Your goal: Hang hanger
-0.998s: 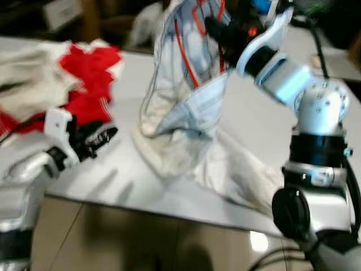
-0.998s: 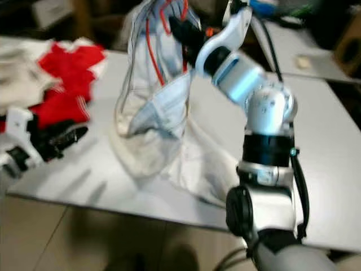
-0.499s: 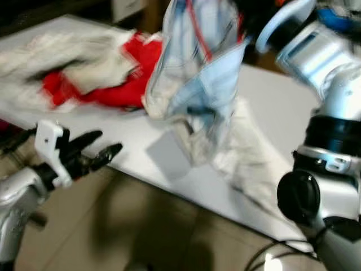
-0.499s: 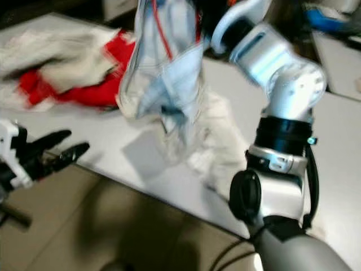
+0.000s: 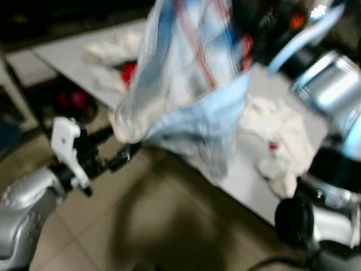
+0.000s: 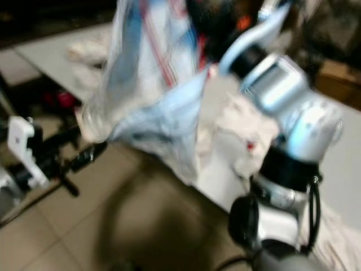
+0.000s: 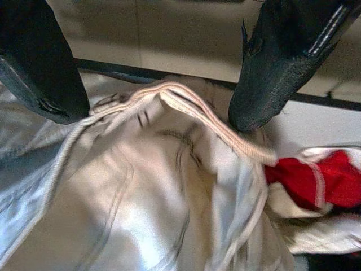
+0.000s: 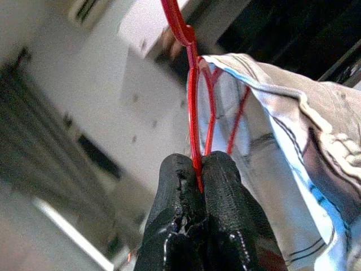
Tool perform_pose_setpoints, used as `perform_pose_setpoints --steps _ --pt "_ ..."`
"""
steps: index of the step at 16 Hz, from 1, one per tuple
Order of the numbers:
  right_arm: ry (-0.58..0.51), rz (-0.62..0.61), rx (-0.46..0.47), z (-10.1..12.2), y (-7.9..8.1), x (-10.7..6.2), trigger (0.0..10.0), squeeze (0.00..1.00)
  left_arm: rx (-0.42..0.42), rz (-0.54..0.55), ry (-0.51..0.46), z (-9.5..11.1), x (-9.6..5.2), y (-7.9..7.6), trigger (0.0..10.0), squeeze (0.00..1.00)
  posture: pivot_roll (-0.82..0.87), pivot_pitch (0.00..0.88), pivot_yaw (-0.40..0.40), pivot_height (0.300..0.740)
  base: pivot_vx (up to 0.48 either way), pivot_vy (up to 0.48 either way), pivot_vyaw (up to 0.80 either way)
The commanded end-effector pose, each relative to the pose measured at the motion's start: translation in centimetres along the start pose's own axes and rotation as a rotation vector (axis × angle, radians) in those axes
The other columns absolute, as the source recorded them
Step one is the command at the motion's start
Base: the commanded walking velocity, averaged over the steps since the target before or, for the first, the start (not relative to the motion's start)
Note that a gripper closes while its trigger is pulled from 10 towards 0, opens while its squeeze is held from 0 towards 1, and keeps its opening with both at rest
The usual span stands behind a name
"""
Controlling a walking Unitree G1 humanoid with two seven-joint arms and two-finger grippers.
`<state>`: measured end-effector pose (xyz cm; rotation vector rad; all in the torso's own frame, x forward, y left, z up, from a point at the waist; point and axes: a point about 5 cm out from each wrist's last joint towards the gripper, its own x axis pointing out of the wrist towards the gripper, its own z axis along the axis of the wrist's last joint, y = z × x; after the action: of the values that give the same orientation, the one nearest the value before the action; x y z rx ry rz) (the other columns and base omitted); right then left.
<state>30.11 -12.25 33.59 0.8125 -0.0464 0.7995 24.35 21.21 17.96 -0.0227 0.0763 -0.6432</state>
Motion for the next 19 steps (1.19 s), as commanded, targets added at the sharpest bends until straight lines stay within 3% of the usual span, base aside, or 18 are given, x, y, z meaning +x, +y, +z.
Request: perform_pose_setpoints --steps 1,6,7,8,9,11,14,16,19 --pt "-0.015 0.01 -0.048 0.1 0.5 -1.4 10.0 0.0 0.005 -0.058 0.006 0.3 0.3 -0.8 10.0 1.0 -0.05 0.0 -0.008 0.74 0.0 0.0 0.8" --pt "0.157 -0.121 -0.145 -4.7 -1.5 -3.5 10.0 0.0 0.005 -0.075 0.049 -0.2 0.6 -1.5 10.0 1.0 -0.05 0.0 -0.008 0.74 0.0 0.0 0.8" --pt "0.179 -0.158 -0.165 -5.5 -2.2 -3.8 10.0 0.0 0.01 -0.062 0.057 -0.4 0.6 -1.6 10.0 0.84 -0.05 0.0 -0.011 0.74 0.0 0.0 0.8" --pt "0.196 -0.187 -0.181 -6.1 -2.9 -4.1 10.0 0.0 0.015 -0.051 0.065 -0.5 0.7 -1.7 10.0 0.34 -0.05 0.0 -0.012 0.74 0.0 0.0 0.8" --pt "0.211 -0.21 -0.192 -6.7 -3.4 -4.4 10.0 0.0 0.02 -0.044 0.068 -0.7 0.8 -1.9 10.0 0.0 -0.05 0.0 -0.012 0.74 0.0 0.0 0.8" --pt "0.265 -0.266 -0.245 -8.0 -4.8 -5.0 10.0 0.0 0.034 -0.007 0.076 -1.2 1.1 -1.9 10.0 0.0 -0.05 0.0 -0.015 0.74 0.0 0.0 0.8" --pt "0.329 -0.352 -0.347 -9.7 -7.2 -6.0 10.0 0.0 0.051 0.136 0.088 -2.2 2.0 -0.8 10.0 0.0 -0.06 0.0 -0.013 0.74 0.0 0.0 0.8" --pt "0.362 -0.444 -0.457 -11.1 -9.5 -7.1 10.0 0.0 0.053 0.229 0.155 -3.8 3.3 -0.1 10.0 0.0 -0.06 0.0 -0.009 0.74 0.0 0.0 0.8" --pt "0.399 -0.563 -0.522 -13.7 -12.5 -9.5 10.0 0.0 0.101 0.346 0.169 -5.0 5.1 0.6 10.0 0.0 -0.08 0.0 0.009 0.74 0.0 0.0 0.8"
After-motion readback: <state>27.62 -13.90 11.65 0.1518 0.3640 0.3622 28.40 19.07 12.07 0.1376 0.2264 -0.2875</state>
